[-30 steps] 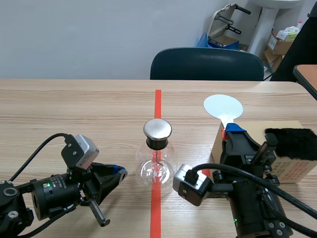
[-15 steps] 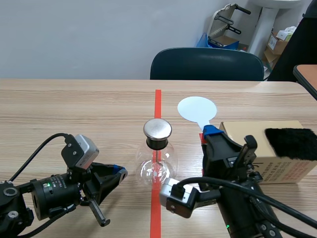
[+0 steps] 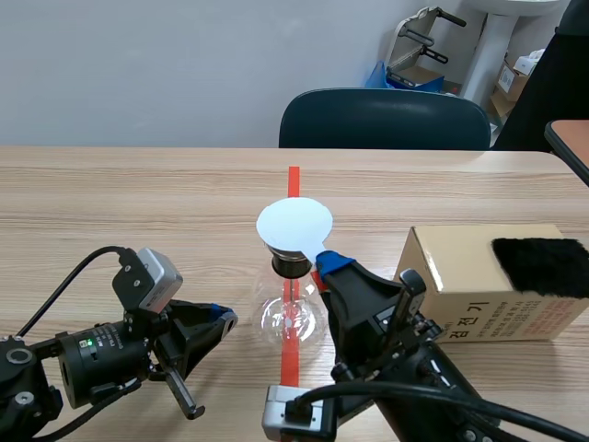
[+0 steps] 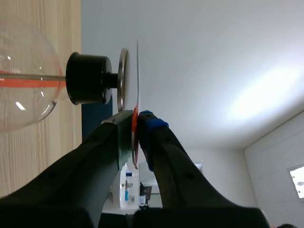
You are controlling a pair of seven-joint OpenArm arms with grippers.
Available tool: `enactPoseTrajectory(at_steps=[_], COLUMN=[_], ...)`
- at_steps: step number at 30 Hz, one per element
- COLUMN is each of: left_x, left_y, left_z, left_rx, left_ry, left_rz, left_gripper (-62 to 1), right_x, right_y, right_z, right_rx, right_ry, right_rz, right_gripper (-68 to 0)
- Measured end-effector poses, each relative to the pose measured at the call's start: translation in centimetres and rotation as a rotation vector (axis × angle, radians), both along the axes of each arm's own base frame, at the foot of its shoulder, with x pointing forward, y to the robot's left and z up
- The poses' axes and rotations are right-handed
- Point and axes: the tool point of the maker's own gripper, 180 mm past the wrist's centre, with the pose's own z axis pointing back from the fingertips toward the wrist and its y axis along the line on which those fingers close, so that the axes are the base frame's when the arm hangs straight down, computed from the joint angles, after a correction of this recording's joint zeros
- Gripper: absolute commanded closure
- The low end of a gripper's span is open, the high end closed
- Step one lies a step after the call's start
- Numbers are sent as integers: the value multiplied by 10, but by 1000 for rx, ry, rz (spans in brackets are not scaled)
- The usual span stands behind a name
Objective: Do the electroscope experiment
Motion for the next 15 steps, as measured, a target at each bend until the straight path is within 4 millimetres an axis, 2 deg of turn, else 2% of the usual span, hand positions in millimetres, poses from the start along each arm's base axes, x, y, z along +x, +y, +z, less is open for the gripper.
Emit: enactPoseTrajectory(at_steps=[15], left_x=[0], left_y=[0], left_z=[0], left_rx=[0], left_ry=[0], left_rz=[0], left_gripper=[-36], right_x=[-3], right_y=[4], right_z=[0], right_rx=[-3], right_ry=[0], right_rz=[28], right_gripper=[-15])
